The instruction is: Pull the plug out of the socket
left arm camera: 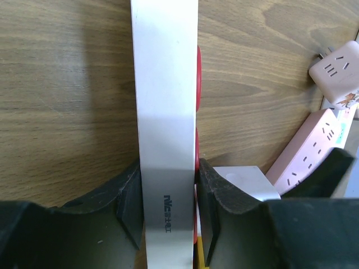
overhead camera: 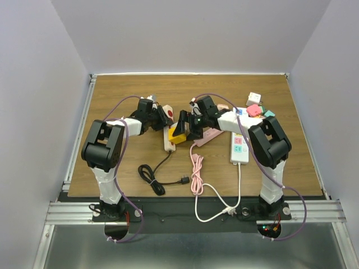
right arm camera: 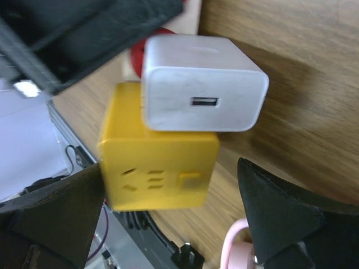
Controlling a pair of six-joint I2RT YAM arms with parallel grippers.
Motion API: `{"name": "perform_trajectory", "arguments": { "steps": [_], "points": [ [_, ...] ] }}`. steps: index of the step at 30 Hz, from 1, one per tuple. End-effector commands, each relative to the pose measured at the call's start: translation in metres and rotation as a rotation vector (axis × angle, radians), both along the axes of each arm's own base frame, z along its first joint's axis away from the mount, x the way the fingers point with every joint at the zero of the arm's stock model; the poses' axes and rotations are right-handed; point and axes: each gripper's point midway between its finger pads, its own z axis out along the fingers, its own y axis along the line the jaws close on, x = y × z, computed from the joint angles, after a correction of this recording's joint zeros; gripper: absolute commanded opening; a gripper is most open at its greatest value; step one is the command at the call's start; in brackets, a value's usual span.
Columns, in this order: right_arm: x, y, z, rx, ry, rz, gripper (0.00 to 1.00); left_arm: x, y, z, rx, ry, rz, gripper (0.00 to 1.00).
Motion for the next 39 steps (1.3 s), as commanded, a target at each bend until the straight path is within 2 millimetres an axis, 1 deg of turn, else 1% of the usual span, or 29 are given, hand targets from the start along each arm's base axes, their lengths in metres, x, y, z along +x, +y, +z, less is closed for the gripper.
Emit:
{"name": "perform_trajectory", "arguments": {
  "steps": [1, 2, 4, 6, 7, 8, 9, 10, 11, 12, 13, 14, 16, 17, 19, 20, 22, 23, 24, 27, 29, 32, 33, 36, 38, 39],
  "points": [
    [0.002, 0.028, 0.013, 0.057, -0.044, 0.056, 1.0, 0.001, -0.005, 0.03, -0.064, -0.048, -0.005, 0.0],
    [-0.002, 0.033, 0.013, 0.06, -0.044, 0.072, 1.0, 0.001, -0.005, 0.03, -0.066, -0.049, -0.005, 0.0],
    [-0.003, 0.037, 0.009, 0.059, -0.041, 0.08, 0.98, 0.0, -0.005, 0.028, -0.071, -0.044, -0.003, 0.0],
    [-0.001, 0.04, 0.006, 0.068, -0.031, 0.086, 0.83, 0.0, -0.006, 0.029, -0.078, -0.049, -0.007, 0.0],
    [0.0, 0.041, 0.005, 0.069, -0.031, 0.09, 0.74, -0.002, -0.007, 0.027, -0.075, -0.046, -0.012, 0.0],
    [0.0, 0.043, 0.006, 0.072, -0.034, 0.094, 0.42, -0.002, -0.006, 0.026, -0.07, -0.044, -0.012, 0.0],
    [0.001, 0.042, 0.009, 0.075, -0.043, 0.094, 0.24, -0.003, -0.005, 0.023, -0.063, -0.038, -0.012, 0.0],
    [0.005, 0.04, 0.012, 0.069, -0.059, 0.081, 0.09, -0.005, -0.003, 0.021, -0.057, -0.035, -0.012, 0.0],
    [0.006, 0.039, 0.017, 0.068, -0.074, 0.075, 0.0, -0.005, 0.0, 0.019, -0.041, -0.04, -0.01, 0.0],
    [0.008, 0.032, 0.017, 0.063, -0.077, 0.066, 0.0, -0.007, 0.002, 0.016, -0.032, -0.037, -0.009, 0.0],
    [0.009, 0.028, 0.029, 0.078, -0.094, 0.063, 0.0, -0.01, 0.005, 0.012, -0.025, -0.028, -0.005, 0.0],
    [0.016, 0.018, 0.031, 0.082, -0.095, 0.045, 0.0, -0.01, 0.009, 0.009, -0.006, -0.032, -0.002, 0.0],
    [0.016, 0.004, 0.044, 0.109, -0.099, 0.047, 0.0, -0.015, 0.014, 0.0, 0.018, -0.017, -0.003, 0.0],
    [0.021, -0.009, 0.048, 0.13, -0.091, 0.044, 0.0, -0.016, 0.018, -0.007, 0.043, -0.012, -0.005, 0.0],
    [0.025, -0.02, 0.063, 0.168, -0.096, 0.055, 0.0, -0.018, 0.022, -0.013, 0.075, -0.005, -0.007, 0.0],
    [0.03, -0.033, 0.065, 0.168, -0.083, 0.047, 0.01, -0.02, 0.026, -0.018, 0.1, 0.004, 0.002, 0.0],
    [0.036, -0.042, 0.081, 0.193, -0.104, 0.052, 0.0, -0.021, 0.033, -0.025, 0.144, 0.007, 0.006, 0.0],
    [0.039, -0.046, 0.086, 0.2, -0.115, 0.055, 0.01, -0.02, 0.035, -0.025, 0.154, 0.003, 0.006, 0.0],
    [0.041, -0.054, 0.088, 0.201, -0.111, 0.055, 0.01, -0.022, 0.037, -0.028, 0.17, 0.01, 0.003, 0.0],
    [0.045, -0.06, 0.097, 0.234, -0.096, 0.077, 0.0, -0.021, 0.042, -0.032, 0.193, 0.015, 0.012, 0.0],
    [0.05, -0.063, 0.093, 0.22, -0.08, 0.075, 0.0, -0.022, 0.042, -0.033, 0.197, 0.017, 0.011, 0.0],
    [0.054, -0.067, 0.092, 0.219, -0.073, 0.069, 0.0, -0.021, 0.043, -0.032, 0.199, 0.01, 0.011, 0.0],
    [0.057, -0.068, 0.087, 0.219, -0.05, 0.059, 0.0, -0.02, 0.043, -0.031, 0.201, 0.006, 0.01, 0.0],
    [0.051, -0.064, 0.085, 0.243, -0.019, 0.089, 0.01, -0.018, 0.044, -0.029, 0.208, -0.001, 0.013, 0.0],
    [0.05, -0.061, 0.076, 0.222, -0.007, 0.084, 0.01, -0.015, 0.043, -0.026, 0.205, -0.008, 0.014, 0.0],
    [0.044, -0.05, 0.071, 0.203, -0.008, 0.099, 0.01, -0.015, 0.043, -0.027, 0.203, -0.006, 0.014, 0.0]
  ]
}}
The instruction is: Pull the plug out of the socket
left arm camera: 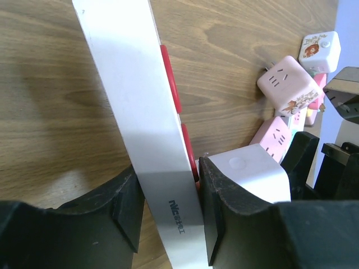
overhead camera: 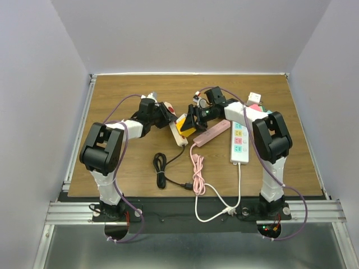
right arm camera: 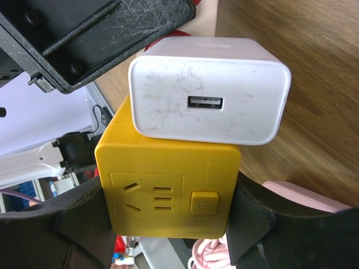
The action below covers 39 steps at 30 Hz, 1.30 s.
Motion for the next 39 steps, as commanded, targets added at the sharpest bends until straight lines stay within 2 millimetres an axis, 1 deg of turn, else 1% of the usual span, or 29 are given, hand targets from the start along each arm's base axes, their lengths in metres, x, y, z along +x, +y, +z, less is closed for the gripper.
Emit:
{"name": "perform_trajectory", "arguments": {
  "steps": [1, 2, 3, 4, 5, 7, 9, 10, 11, 14, 15, 17, 18, 19, 20, 21, 22, 25, 26, 28, 31, 32, 33, 34, 35, 36, 37, 38, 39],
  "points": [
    [0.034, -0.014, 0.038, 0.049, -0.086, -0.063, 0.0, -0.019, 0.056, -0.054, 0.278, 0.079, -0.019, 0.0],
    [0.032, -0.007, 0.033, 0.017, -0.101, -0.063, 0.0, -0.017, 0.055, -0.053, 0.278, 0.077, -0.021, 0.0],
    [0.019, 0.013, 0.028, -0.014, -0.119, -0.034, 0.0, -0.016, 0.055, -0.055, 0.28, 0.083, -0.022, 0.0],
    [0.022, 0.017, 0.018, -0.08, -0.153, -0.064, 0.0, -0.014, 0.054, -0.053, 0.279, 0.08, -0.022, 0.0],
    [0.009, 0.034, 0.014, -0.097, -0.167, -0.031, 0.0, -0.013, 0.054, -0.053, 0.277, 0.08, -0.024, 0.0],
    [0.013, 0.039, 0.012, -0.122, -0.197, -0.063, 0.01, -0.011, 0.053, -0.051, 0.275, 0.077, -0.022, 0.0],
    [0.018, 0.039, 0.018, -0.121, -0.225, -0.098, 0.0, -0.011, 0.054, -0.05, 0.28, 0.071, -0.022, 0.0],
    [0.024, 0.036, 0.02, -0.139, -0.249, -0.121, 0.0, -0.012, 0.055, -0.051, 0.285, 0.071, -0.025, 0.0],
    [0.03, 0.031, 0.027, -0.135, -0.27, -0.126, 0.0, -0.013, 0.055, -0.052, 0.289, 0.075, -0.025, 0.0],
    [0.04, 0.016, 0.041, -0.098, -0.269, -0.148, 0.0, -0.016, 0.058, -0.056, 0.294, 0.083, -0.023, 0.0],
    [0.051, 0.0, 0.046, -0.089, -0.265, -0.185, 0.01, -0.016, 0.058, -0.056, 0.294, 0.083, -0.023, 0.0],
    [0.054, -0.012, 0.063, -0.025, -0.252, -0.178, 0.0, -0.018, 0.059, -0.057, 0.296, 0.082, -0.022, 0.0],
    [0.063, -0.028, 0.07, 0.007, -0.239, -0.199, 0.0, -0.018, 0.06, -0.057, 0.299, 0.081, -0.022, 0.0],
    [0.064, -0.033, 0.076, 0.038, -0.225, -0.191, 0.0, -0.02, 0.06, -0.059, 0.298, 0.086, -0.022, 0.0],
    [0.059, -0.033, 0.088, 0.101, -0.207, -0.149, 0.0, -0.019, 0.062, -0.058, 0.298, 0.085, -0.017, 0.0],
    [0.061, -0.039, 0.092, 0.127, -0.19, -0.15, 0.01, -0.019, 0.063, -0.059, 0.298, 0.085, -0.018, 0.0],
    [0.055, -0.038, 0.098, 0.168, -0.171, -0.116, 0.01, -0.019, 0.062, -0.059, 0.294, 0.084, -0.019, 0.0],
    [0.048, -0.033, 0.099, 0.224, -0.123, -0.066, 0.0, -0.018, 0.062, -0.057, 0.289, 0.082, -0.017, 0.0],
    [0.044, -0.032, 0.093, 0.24, -0.091, -0.046, 0.0, -0.017, 0.062, -0.055, 0.284, 0.077, -0.016, 0.0],
    [0.042, -0.033, 0.09, 0.234, -0.1, -0.044, 0.0, -0.015, 0.061, -0.053, 0.279, 0.073, -0.015, 0.0],
    [0.046, -0.035, 0.094, 0.206, -0.145, -0.066, 0.0, -0.013, 0.06, -0.047, 0.273, 0.06, -0.017, 0.0],
    [0.052, -0.037, 0.091, 0.169, -0.162, -0.101, 0.01, -0.013, 0.06, -0.046, 0.268, 0.059, -0.017, 0.0],
    [0.057, -0.041, 0.099, 0.146, -0.206, -0.123, 0.0, -0.013, 0.059, -0.045, 0.267, 0.059, -0.02, 0.0],
    [0.07, -0.047, 0.094, 0.074, -0.245, -0.189, 0.01, -0.012, 0.059, -0.043, 0.266, 0.053, -0.02, 0.0],
    [0.077, -0.053, 0.093, 0.025, -0.27, -0.221, 0.0, -0.012, 0.058, -0.042, 0.262, 0.052, -0.025, 0.0],
    [0.078, -0.059, 0.084, -0.056, -0.266, -0.235, 0.01, -0.012, 0.058, -0.041, 0.26, 0.05, -0.027, 0.0],
    [0.092, -0.064, 0.079, -0.126, -0.281, -0.268, 0.0, -0.012, 0.058, -0.04, 0.258, 0.049, -0.029, 0.0],
    [0.107, -0.079, 0.065, -0.26, -0.31, -0.339, 0.0, -0.012, 0.057, -0.038, 0.252, 0.044, -0.035, 0.0],
    [0.105, -0.085, 0.053, -0.344, -0.302, -0.333, 0.01, -0.012, 0.057, -0.037, 0.253, 0.044, -0.039, 0.0]
  ]
}}
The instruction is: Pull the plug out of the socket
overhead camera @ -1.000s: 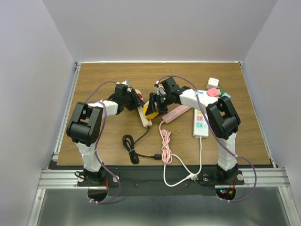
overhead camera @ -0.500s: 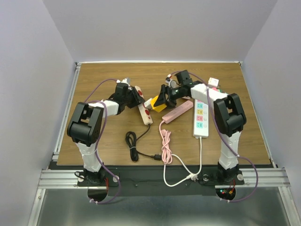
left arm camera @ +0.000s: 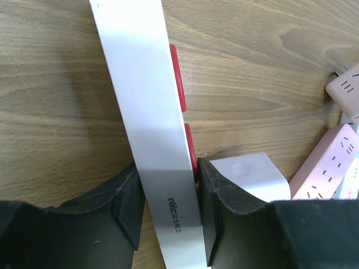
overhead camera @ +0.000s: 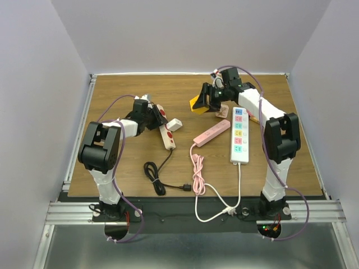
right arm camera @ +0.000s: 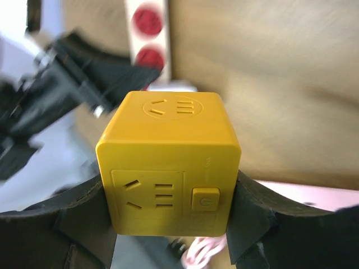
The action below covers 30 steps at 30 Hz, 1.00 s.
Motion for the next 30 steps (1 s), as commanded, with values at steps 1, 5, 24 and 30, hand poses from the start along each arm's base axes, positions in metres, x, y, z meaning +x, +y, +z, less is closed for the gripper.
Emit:
{"name": "perform_trajectory", "arguments": {
  "steps": [1, 5, 24, 30],
  "points": [
    [0.038, -0.038, -0.005, -0.361, -0.143, -0.16, 0.0, -0.012, 0.012, -0.006, 0.091, 0.024, -0.044, 0.0],
    [0.057, -0.063, -0.029, -0.568, -0.175, -0.273, 0.0, -0.011, 0.007, 0.005, 0.069, 0.011, -0.074, 0.0],
    [0.05, -0.034, -0.045, -0.624, -0.259, -0.066, 1.0, -0.025, -0.032, 0.039, -0.129, -0.015, -0.346, 0.0],
    [0.021, -0.027, 0.002, -0.543, -0.383, 0.05, 1.0, -0.029, -0.032, 0.056, -0.237, -0.004, -0.427, 0.0]
  ]
}}
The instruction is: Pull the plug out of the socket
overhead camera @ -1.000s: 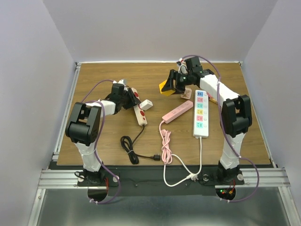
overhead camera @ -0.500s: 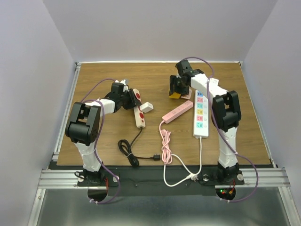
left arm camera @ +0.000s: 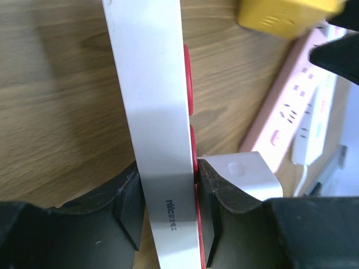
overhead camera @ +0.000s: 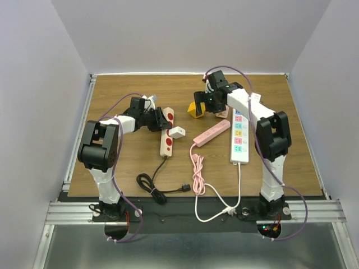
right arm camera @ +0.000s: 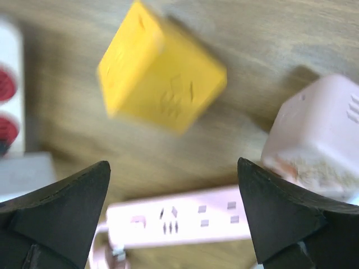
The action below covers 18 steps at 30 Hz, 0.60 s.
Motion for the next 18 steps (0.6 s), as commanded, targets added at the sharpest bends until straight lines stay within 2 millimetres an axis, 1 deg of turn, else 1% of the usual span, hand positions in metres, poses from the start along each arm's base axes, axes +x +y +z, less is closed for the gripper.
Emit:
{"name": "perform_trajectory", "arguments": {
  "steps": [1, 2, 3, 4, 5, 6, 7, 8, 9, 10, 11, 12, 14, 15, 18],
  "points": [
    [-0.02, 0.015, 0.078, 0.112, -0.158, 0.162, 1.0, 0.008, -0.008, 0.042, -0.127, -0.064, -0.11, 0.0],
    [-0.03, 0.023, 0.083, 0.159, -0.151, 0.211, 1.0, 0.009, -0.009, 0.047, -0.134, -0.083, -0.139, 0.0],
    [-0.037, 0.026, 0.087, 0.174, -0.155, 0.241, 1.0, 0.01, -0.009, 0.048, -0.135, -0.084, -0.153, 0.0],
    [-0.051, 0.031, 0.094, 0.185, -0.165, 0.291, 1.0, 0.005, -0.008, 0.043, -0.127, -0.048, -0.166, 0.0],
    [-0.066, 0.044, 0.106, 0.216, -0.183, 0.348, 1.0, 0.004, -0.008, 0.044, -0.137, -0.039, -0.199, 0.0],
    [-0.07, 0.044, 0.101, 0.216, -0.17, 0.363, 1.0, 0.001, -0.008, 0.041, -0.137, -0.018, -0.214, 0.0],
    [-0.086, 0.056, 0.101, 0.21, -0.18, 0.431, 1.0, 0.0, -0.007, 0.04, -0.138, -0.006, -0.226, 0.0],
    [-0.095, 0.062, 0.103, 0.208, -0.185, 0.464, 1.0, 0.001, -0.007, 0.038, -0.14, -0.001, -0.236, 0.0],
    [-0.102, 0.069, 0.102, 0.199, -0.191, 0.494, 1.0, -0.003, -0.009, 0.04, -0.156, 0.005, -0.262, 0.0],
    [-0.117, 0.081, 0.101, 0.187, -0.199, 0.553, 1.0, -0.006, -0.01, 0.038, -0.157, 0.022, -0.279, 0.0],
    [-0.123, 0.085, 0.098, 0.17, -0.204, 0.57, 1.0, -0.01, -0.011, 0.042, -0.18, 0.025, -0.3, 0.0],
    [-0.132, 0.094, 0.096, 0.162, -0.211, 0.607, 1.0, -0.012, -0.012, 0.044, -0.194, 0.028, -0.311, 0.0],
    [-0.138, 0.097, 0.086, 0.117, -0.218, 0.624, 1.0, -0.019, -0.016, 0.052, -0.241, 0.032, -0.345, 0.0],
    [-0.145, 0.105, 0.084, 0.11, -0.226, 0.652, 1.0, -0.021, -0.017, 0.054, -0.254, 0.037, -0.354, 0.0],
    [-0.155, 0.117, 0.074, 0.05, -0.243, 0.694, 1.0, -0.026, -0.019, 0.064, -0.289, 0.026, -0.382, 0.0]
  ]
}}
